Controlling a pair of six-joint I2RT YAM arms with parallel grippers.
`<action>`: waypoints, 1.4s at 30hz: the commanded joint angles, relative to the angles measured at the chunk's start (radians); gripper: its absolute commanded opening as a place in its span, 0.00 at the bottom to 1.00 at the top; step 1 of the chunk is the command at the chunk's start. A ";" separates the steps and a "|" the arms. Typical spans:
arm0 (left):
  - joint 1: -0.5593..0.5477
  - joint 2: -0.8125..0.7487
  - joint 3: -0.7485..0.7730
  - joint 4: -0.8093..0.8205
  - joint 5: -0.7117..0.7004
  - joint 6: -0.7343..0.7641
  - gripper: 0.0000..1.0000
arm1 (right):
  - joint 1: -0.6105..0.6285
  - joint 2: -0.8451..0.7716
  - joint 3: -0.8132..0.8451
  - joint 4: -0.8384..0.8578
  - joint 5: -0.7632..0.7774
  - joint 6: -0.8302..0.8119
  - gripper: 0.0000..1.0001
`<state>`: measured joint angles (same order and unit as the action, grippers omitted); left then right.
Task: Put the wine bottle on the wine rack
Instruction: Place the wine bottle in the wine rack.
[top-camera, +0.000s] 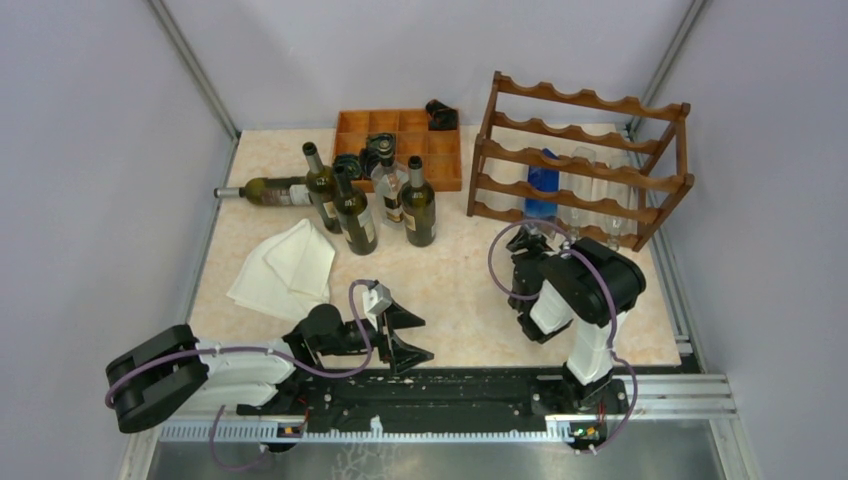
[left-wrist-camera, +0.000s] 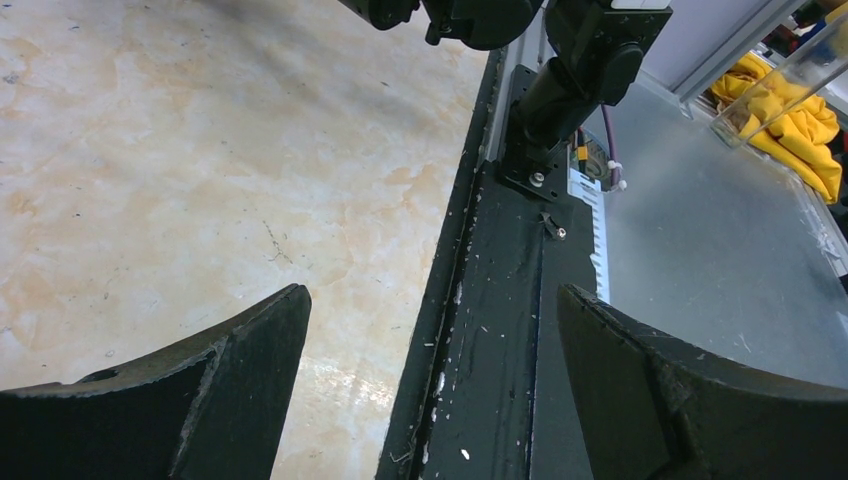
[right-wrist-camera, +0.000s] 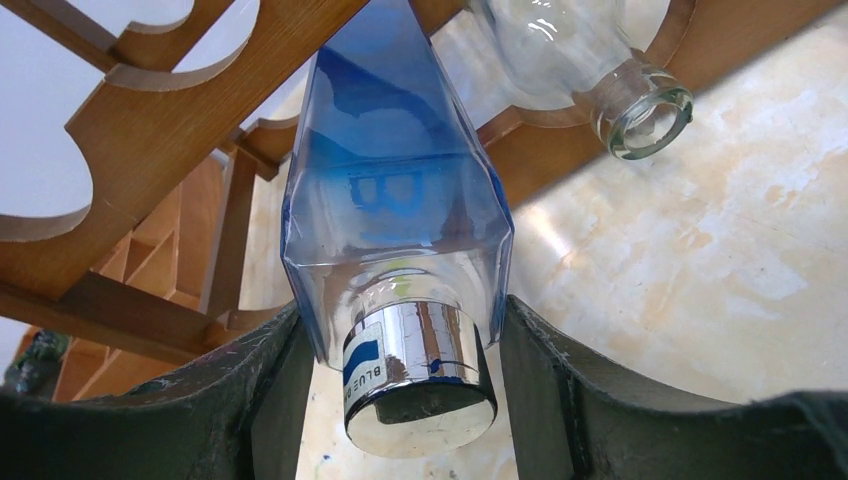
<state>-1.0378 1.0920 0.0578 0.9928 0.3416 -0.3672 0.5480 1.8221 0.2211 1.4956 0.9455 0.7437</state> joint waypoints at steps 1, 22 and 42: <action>0.002 -0.011 0.021 0.003 0.019 0.019 0.98 | 0.006 0.010 0.047 0.224 0.070 0.096 0.00; 0.002 -0.030 0.016 -0.005 0.022 0.020 0.98 | -0.002 0.050 0.076 0.226 0.049 0.404 0.00; 0.003 -0.019 0.022 -0.004 0.026 0.020 0.98 | 0.033 -0.101 0.220 0.227 -0.007 -0.268 0.00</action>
<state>-1.0378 1.0767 0.0578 0.9825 0.3447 -0.3645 0.5438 1.8137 0.3500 1.4422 0.9321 0.7162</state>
